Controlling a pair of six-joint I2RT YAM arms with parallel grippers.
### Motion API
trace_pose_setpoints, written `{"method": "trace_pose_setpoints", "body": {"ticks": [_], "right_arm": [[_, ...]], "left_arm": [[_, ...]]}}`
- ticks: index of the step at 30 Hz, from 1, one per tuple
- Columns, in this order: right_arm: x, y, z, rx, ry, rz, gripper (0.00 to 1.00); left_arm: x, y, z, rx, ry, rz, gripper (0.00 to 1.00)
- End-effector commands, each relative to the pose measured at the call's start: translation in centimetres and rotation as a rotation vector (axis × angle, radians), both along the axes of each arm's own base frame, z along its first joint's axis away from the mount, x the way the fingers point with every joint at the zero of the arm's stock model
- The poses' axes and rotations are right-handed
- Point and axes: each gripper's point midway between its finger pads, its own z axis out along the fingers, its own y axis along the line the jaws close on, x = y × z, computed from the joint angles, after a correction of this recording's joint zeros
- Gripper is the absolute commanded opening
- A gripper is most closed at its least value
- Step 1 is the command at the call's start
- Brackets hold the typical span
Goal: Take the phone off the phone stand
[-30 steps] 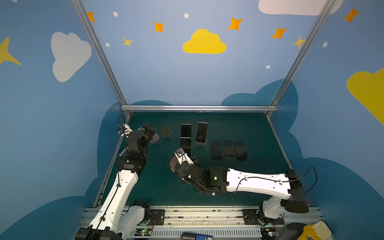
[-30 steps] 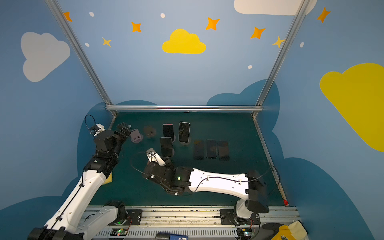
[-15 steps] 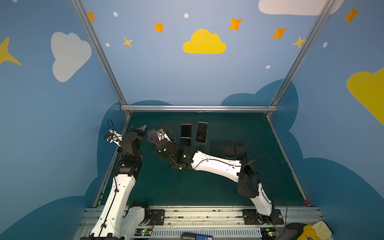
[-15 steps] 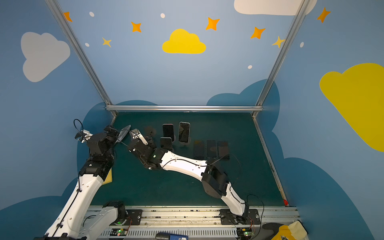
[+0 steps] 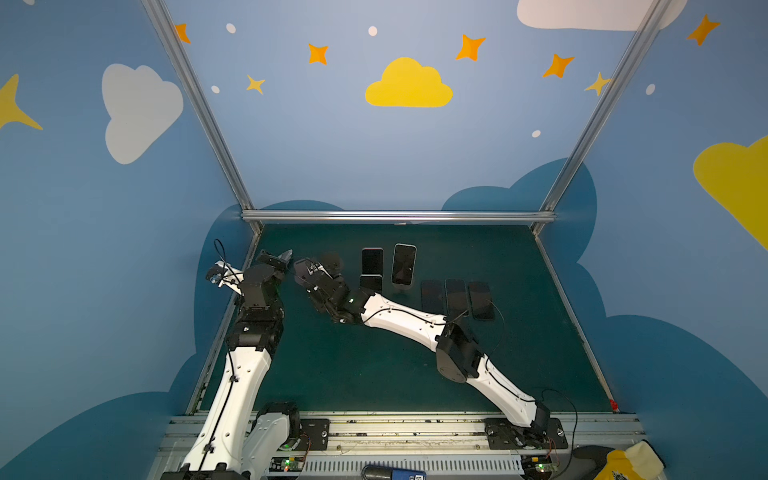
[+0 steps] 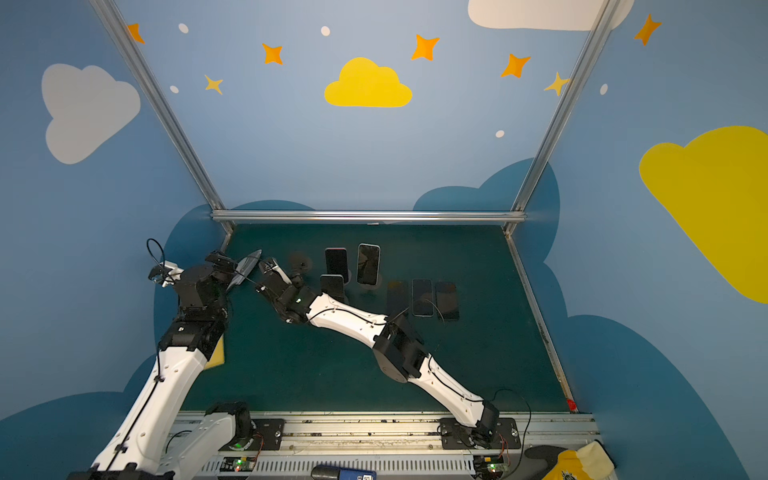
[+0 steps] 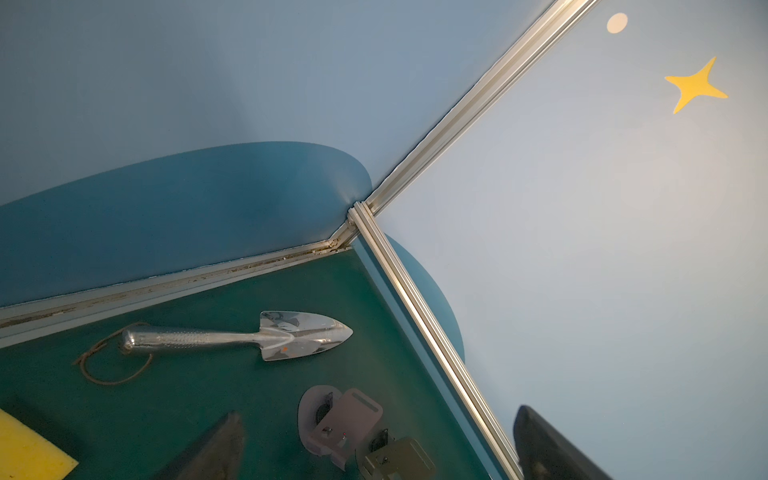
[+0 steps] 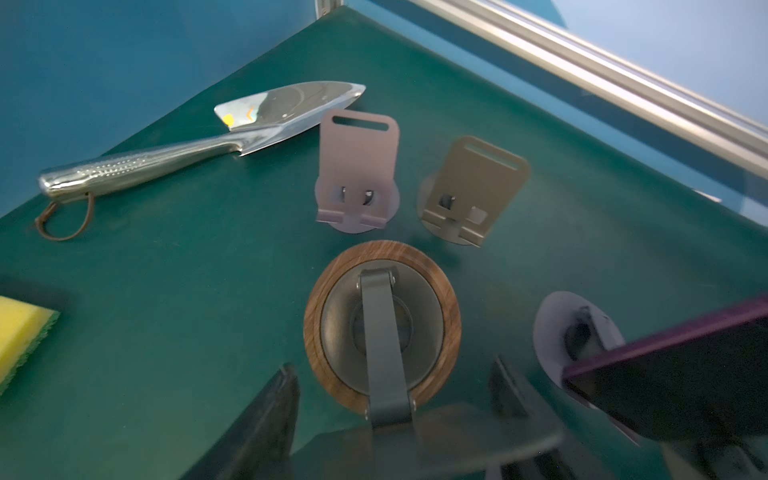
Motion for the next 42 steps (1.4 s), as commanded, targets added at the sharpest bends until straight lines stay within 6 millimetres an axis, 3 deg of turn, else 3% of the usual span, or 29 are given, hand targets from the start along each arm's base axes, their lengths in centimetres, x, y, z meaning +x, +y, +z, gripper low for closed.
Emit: {"method": "trace_pose_setpoints", "body": {"ticks": [1,12,19,22,29,33,37,42], "right_arm": [[1.3,0.5,-0.1,0.02,0.009,0.027,0.57],[3.1,0.8,-3.4,-0.018,0.01,0.025,0.62],[3.0,1.2,-3.1,-0.033,-0.023,0.052,0.79],[3.1,1.0,-2.6,-0.036,-0.028,0.052,0.82],[1.0,1.8,1.7,-0.022,-0.082,0.108,0.83],[-1.3,2.3,6.5,-0.015,-0.216,0.127,0.83],[-2.6,1.0,10.6,0.011,-0.275,0.09,0.83],[-3.8,-1.4,13.3,0.048,-0.308,0.061,0.83]], "left_arm": [[0.1,0.0,-0.8,-0.016,0.023,-0.003,1.0],[0.6,-0.5,-1.0,-0.056,0.018,-0.039,1.0],[0.9,-0.7,-1.2,-0.062,0.024,-0.052,1.0],[1.0,-0.8,-1.1,-0.064,0.021,-0.06,1.0],[0.9,-0.6,-1.1,-0.058,0.021,-0.054,1.0],[0.8,-0.5,-0.8,-0.056,0.016,-0.052,1.0],[0.6,-0.4,-0.7,-0.047,0.015,-0.046,1.0],[0.5,-0.4,-0.3,-0.038,0.007,-0.051,1.0]]}}
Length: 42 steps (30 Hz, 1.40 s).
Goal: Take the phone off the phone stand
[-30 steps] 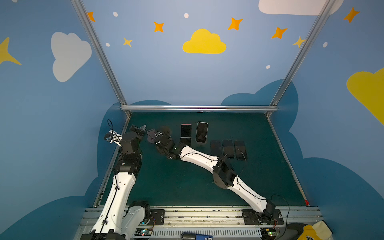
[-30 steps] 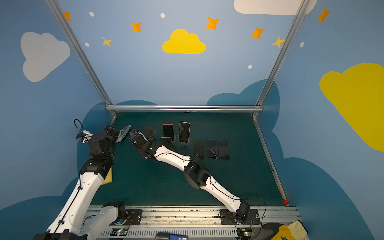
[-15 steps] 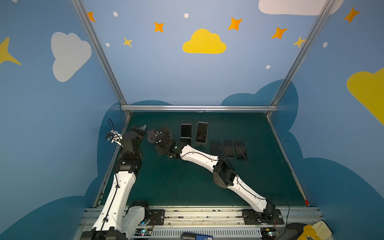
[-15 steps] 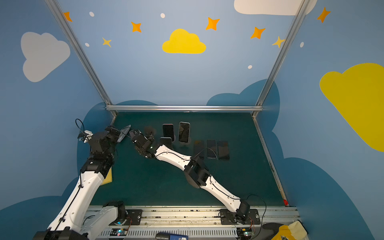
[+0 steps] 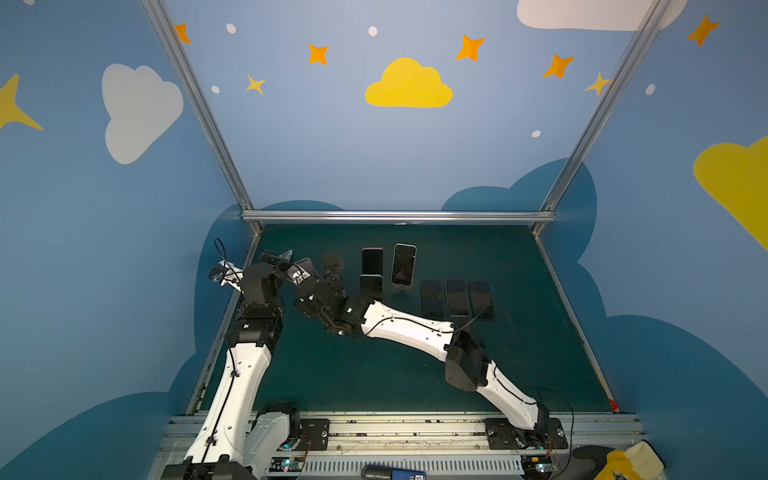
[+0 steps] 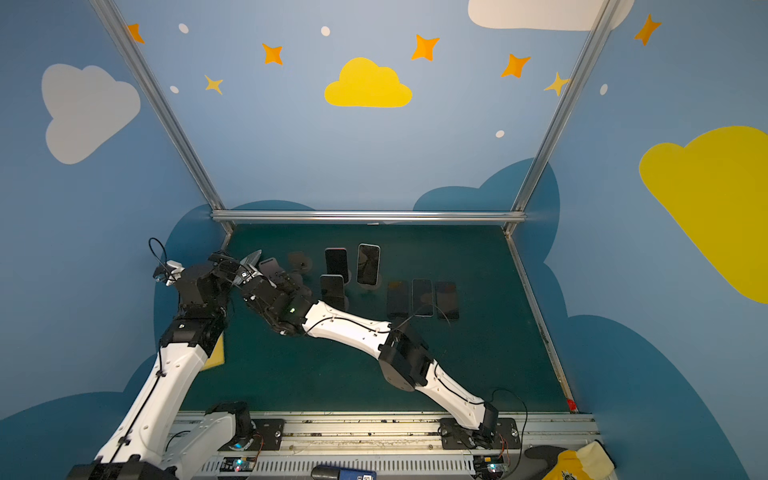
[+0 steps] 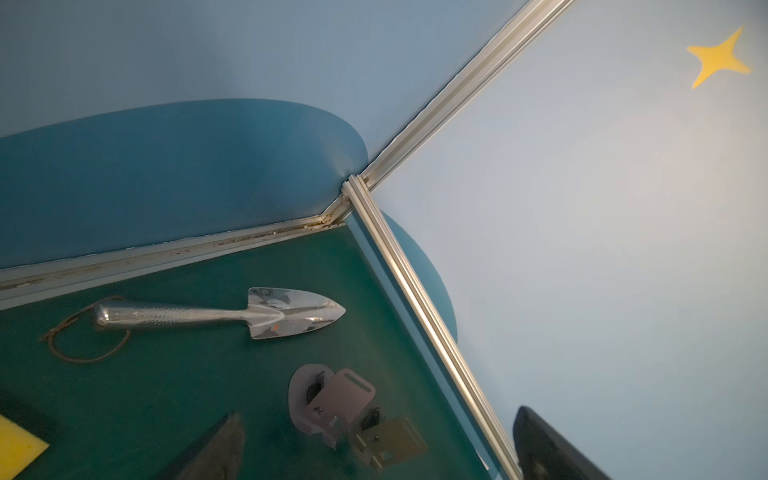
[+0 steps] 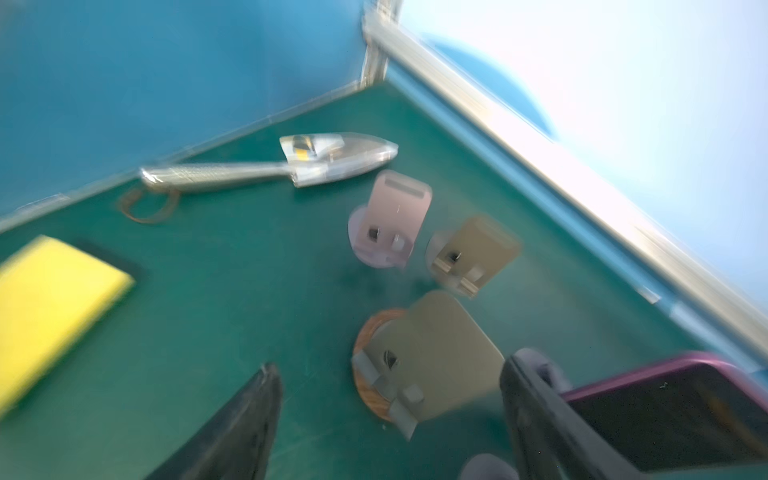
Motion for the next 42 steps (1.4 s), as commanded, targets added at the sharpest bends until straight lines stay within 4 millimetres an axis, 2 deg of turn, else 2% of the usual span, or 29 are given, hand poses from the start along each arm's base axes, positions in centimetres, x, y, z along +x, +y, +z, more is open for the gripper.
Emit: {"method": "trace_pose_setpoints", "body": {"ticks": [1,5,8,12,15,19,23,25,27,31,37,42], "right_arm": [[1.1,-2.2,5.1,0.103,-0.07,-0.068,0.83],[0.9,-3.8,6.2,0.087,-0.082,-0.109,0.83],[-0.3,-5.5,7.3,0.104,-0.102,-0.11,0.83],[-1.4,-9.4,9.0,0.132,-0.138,-0.173,0.83],[-2.0,-13.2,9.6,0.173,-0.133,-0.236,0.83],[-2.3,-18.5,8.8,0.201,-0.113,-0.329,0.83],[-1.9,-23.4,7.1,0.235,-0.038,-0.433,0.84],[-1.9,-25.4,5.7,0.243,0.015,-0.478,0.83],[-2.0,-26.5,4.5,0.246,0.025,-0.507,0.83],[-2.3,-27.0,2.3,0.286,0.097,-0.552,0.91],[-1.9,-23.8,-0.2,0.335,0.244,-0.551,0.93],[-1.3,-21.0,-1.4,0.352,0.348,-0.571,0.93]], "left_arm": [[-0.3,0.1,0.7,0.022,-0.004,-0.002,1.0],[-0.2,0.0,0.5,0.002,0.009,-0.007,1.0],[0.1,-0.4,0.5,-0.006,0.0,-0.028,1.0],[0.7,-1.8,0.5,-0.028,-0.021,-0.106,1.0],[1.7,-3.9,0.5,-0.053,-0.027,-0.209,1.0],[2.8,-7.8,1.0,-0.036,-0.008,-0.393,1.0],[3.0,-10.5,1.8,-0.006,-0.024,-0.503,1.0],[2.9,-11.6,2.0,0.011,-0.024,-0.542,1.0],[3.0,-12.7,1.9,0.01,-0.017,-0.576,1.0],[3.1,-14.1,1.3,-0.006,0.002,-0.618,1.0],[3.3,-13.5,0.9,-0.011,0.023,-0.59,1.0],[3.2,-12.5,1.3,-0.018,0.007,-0.557,1.0]]}}
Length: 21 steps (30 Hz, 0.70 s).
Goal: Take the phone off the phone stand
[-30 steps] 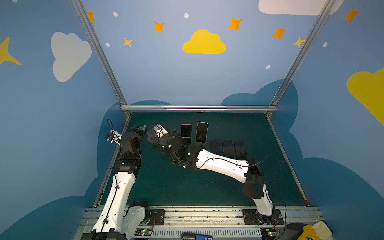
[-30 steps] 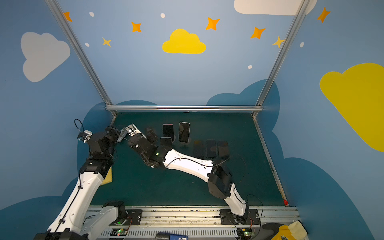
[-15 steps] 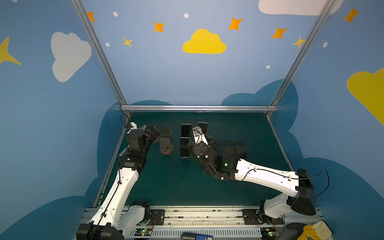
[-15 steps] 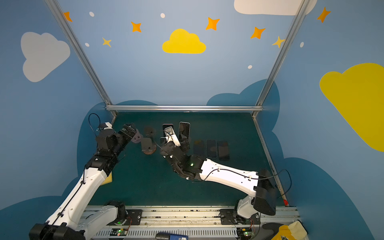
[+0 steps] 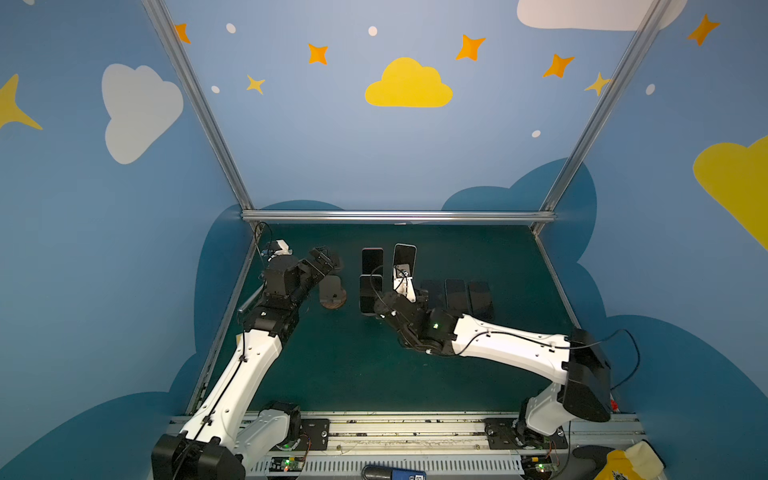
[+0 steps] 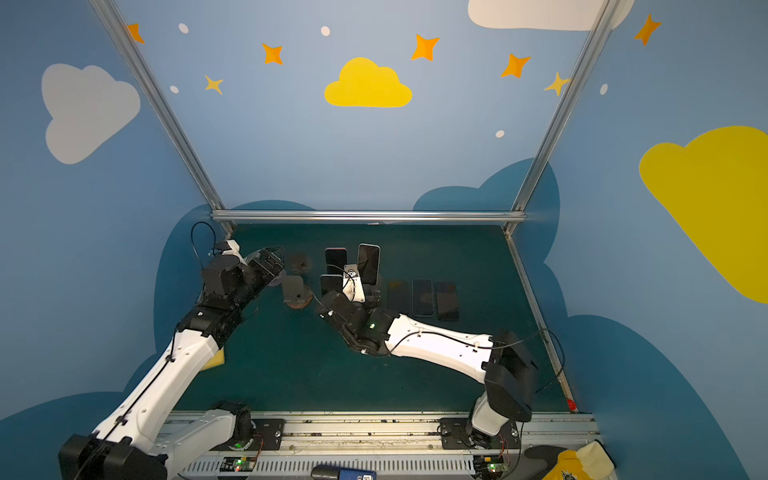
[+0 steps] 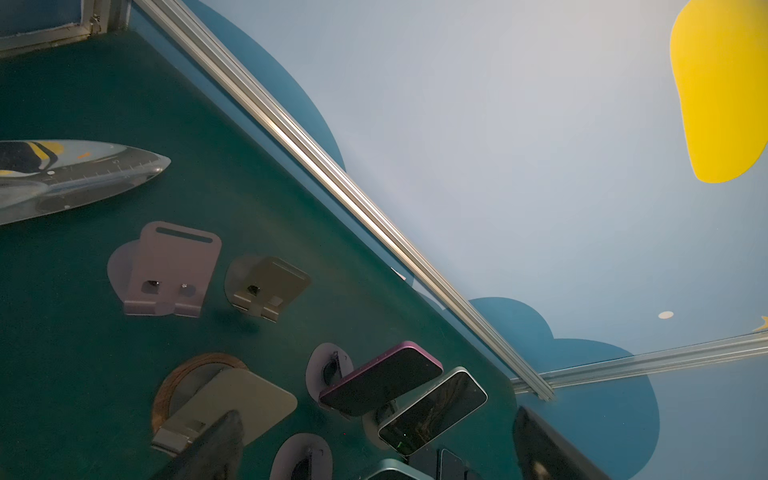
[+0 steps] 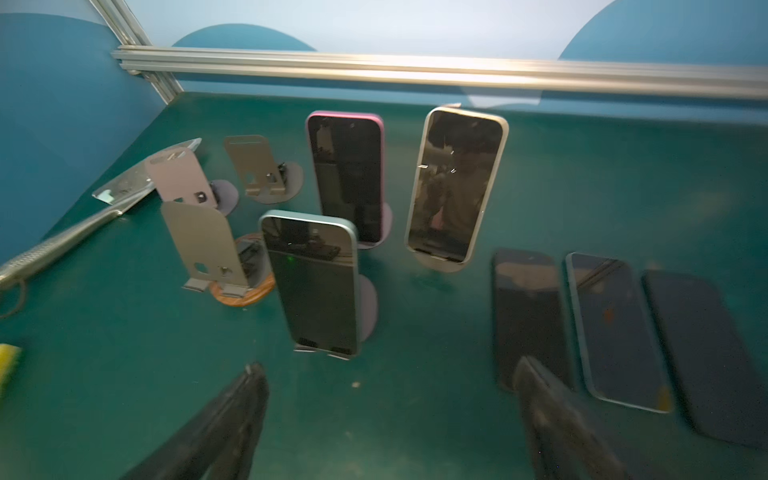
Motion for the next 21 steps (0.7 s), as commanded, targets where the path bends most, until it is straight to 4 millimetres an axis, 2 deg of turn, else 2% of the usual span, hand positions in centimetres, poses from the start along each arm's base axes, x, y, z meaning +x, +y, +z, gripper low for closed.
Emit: {"method": "trace_pose_setpoints", "body": {"ticks": [1,6,11,21], "right_arm": [[0.1,1.4,-0.5,0.085,0.101,-0.026,0.93],[1.1,2.6,-1.7,0.148,0.212,-0.078,0.93],[1.9,3.4,-2.1,0.129,0.218,-0.091,0.93],[3.9,3.9,-2.8,0.033,0.229,-0.12,0.93]], "left_arm": [[-0.2,0.8,1.7,0.001,-0.04,0.025,1.0],[-0.4,1.5,1.9,0.007,-0.057,0.06,1.0],[-0.3,1.8,1.6,-0.022,-0.064,0.081,1.0],[-0.3,1.8,1.5,-0.024,-0.058,0.081,1.0]]}}
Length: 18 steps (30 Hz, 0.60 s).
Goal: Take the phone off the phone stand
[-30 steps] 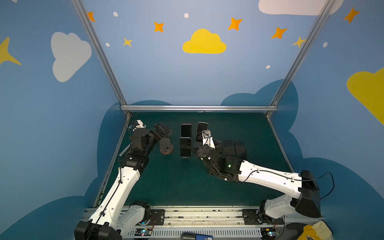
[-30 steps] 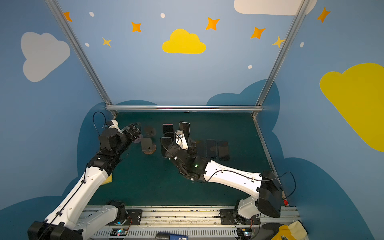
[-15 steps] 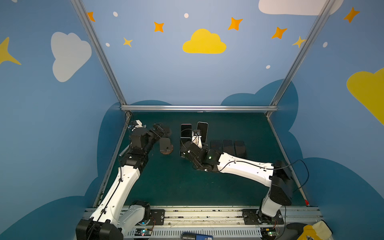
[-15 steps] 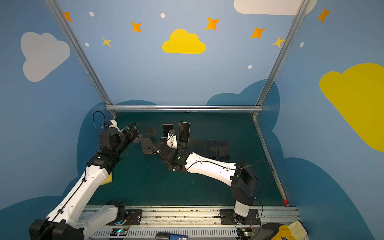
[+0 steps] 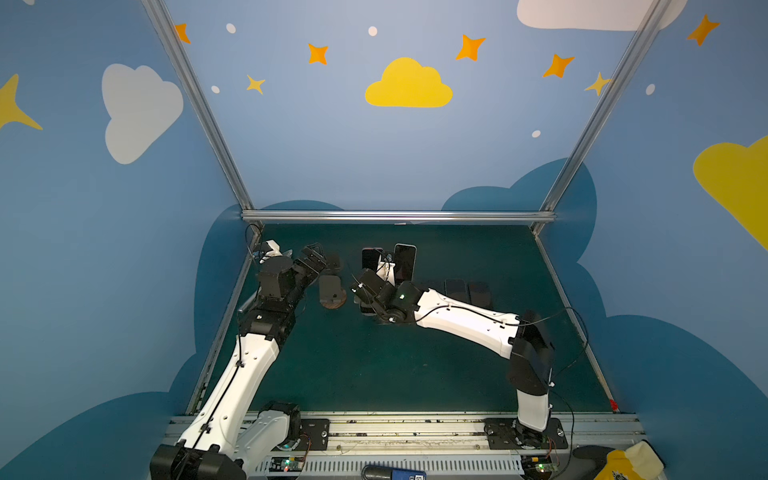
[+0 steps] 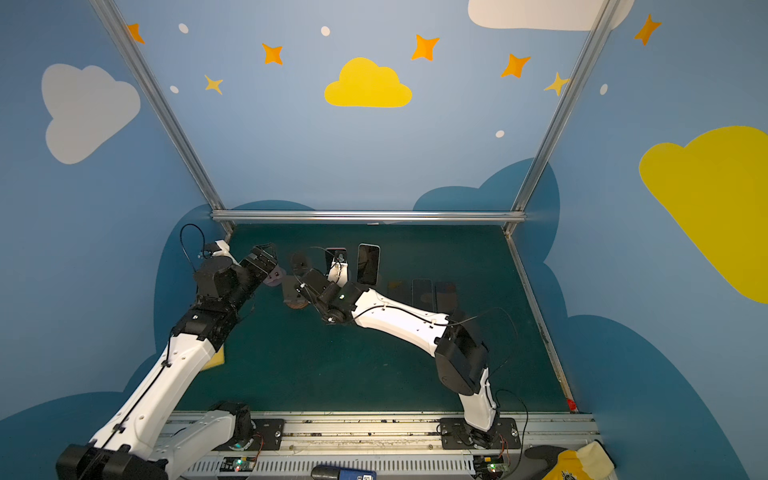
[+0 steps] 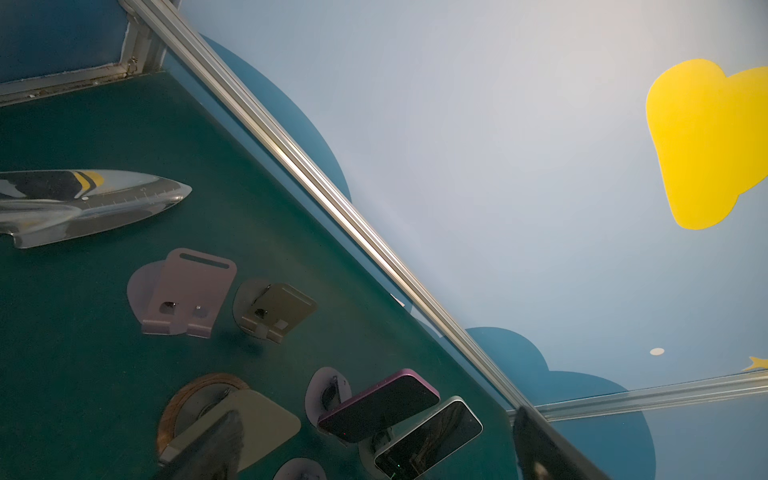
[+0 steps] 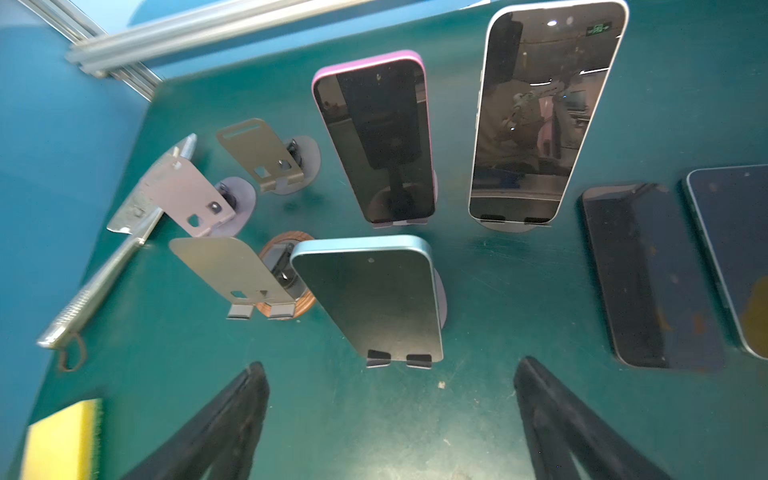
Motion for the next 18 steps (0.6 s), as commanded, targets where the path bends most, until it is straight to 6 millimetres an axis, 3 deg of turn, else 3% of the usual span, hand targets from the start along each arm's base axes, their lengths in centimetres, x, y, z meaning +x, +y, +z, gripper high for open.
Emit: {"method": "trace_pose_setpoints", "body": {"ticks": [1,11,18], "right_arm": [[0.6,-0.7,-0.3,-0.071,0.001,-0.011,0.93],[1.6,1.4,-0.5,-0.07,-0.042,0.051,0.93],[2.3,1.7,-1.1,-0.067,-0.059,0.029,0.93]], "left_arm": [[0.0,0.3,0.4,-0.003,-0.017,0.014,1.0],[0.0,0.2,0.3,-0.007,-0.015,0.012,1.0],[0.1,0.2,0.2,-0.008,-0.012,0.01,1.0]]}}
